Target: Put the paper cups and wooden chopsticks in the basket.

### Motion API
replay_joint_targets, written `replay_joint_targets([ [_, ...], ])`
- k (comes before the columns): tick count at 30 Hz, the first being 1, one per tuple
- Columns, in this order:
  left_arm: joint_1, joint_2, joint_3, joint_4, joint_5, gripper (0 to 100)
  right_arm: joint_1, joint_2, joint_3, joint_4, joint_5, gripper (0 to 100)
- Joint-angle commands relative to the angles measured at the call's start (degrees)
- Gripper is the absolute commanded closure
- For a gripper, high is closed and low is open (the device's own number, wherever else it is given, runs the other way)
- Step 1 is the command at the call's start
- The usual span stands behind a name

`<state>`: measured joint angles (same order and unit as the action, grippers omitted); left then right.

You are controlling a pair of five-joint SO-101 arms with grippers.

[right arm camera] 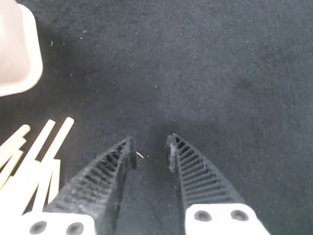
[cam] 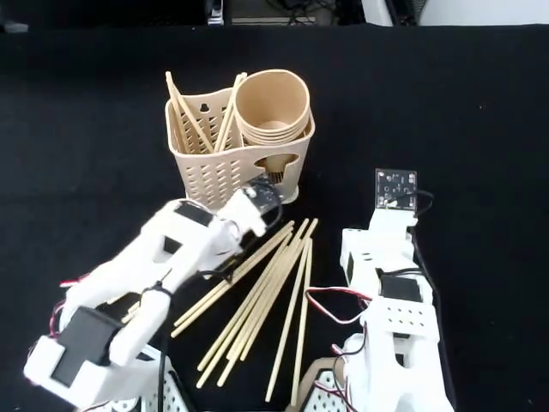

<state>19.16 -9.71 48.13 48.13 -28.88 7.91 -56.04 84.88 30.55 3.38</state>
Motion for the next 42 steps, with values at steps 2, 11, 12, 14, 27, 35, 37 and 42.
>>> replay_joint_targets([
  [2, -3.12, -3.6, 0.66, -0.62, -2.46, 96, -0.53, -0.66, -0.48, -1.23, -0.35, 87.4],
  [11, -2.95, -4.66, 0.22, -0.7, -2.46, 96, -0.53, -0.66, -0.48, -1.23, -0.35, 87.4],
  [12, -3.21, -4.66, 0.22, -0.7, -2.46, 95, -0.53, -0.66, -0.48, -1.23, -0.35, 87.4],
  [14, -3.91, -4.66, 0.48, -0.7, -2.46, 90, -0.53, -0.66, -0.48, -1.23, -0.35, 87.4],
  [27, -6.11, -4.13, 0.48, -2.55, -4.57, 84, -0.53, -0.66, -0.48, -1.23, -0.35, 87.4],
  [35, -8.31, -4.04, 2.77, -5.71, -6.68, 84, -0.53, -0.66, -0.48, -1.23, -0.35, 87.4],
  [37, -9.27, -4.04, 2.86, -5.63, -6.77, 84, -0.62, -0.66, -0.48, -1.23, -0.35, 87.4],
  [42, -9.89, -4.04, 3.91, -5.36, -6.77, 84, -0.62, -0.66, -0.48, -1.23, -0.35, 87.4],
])
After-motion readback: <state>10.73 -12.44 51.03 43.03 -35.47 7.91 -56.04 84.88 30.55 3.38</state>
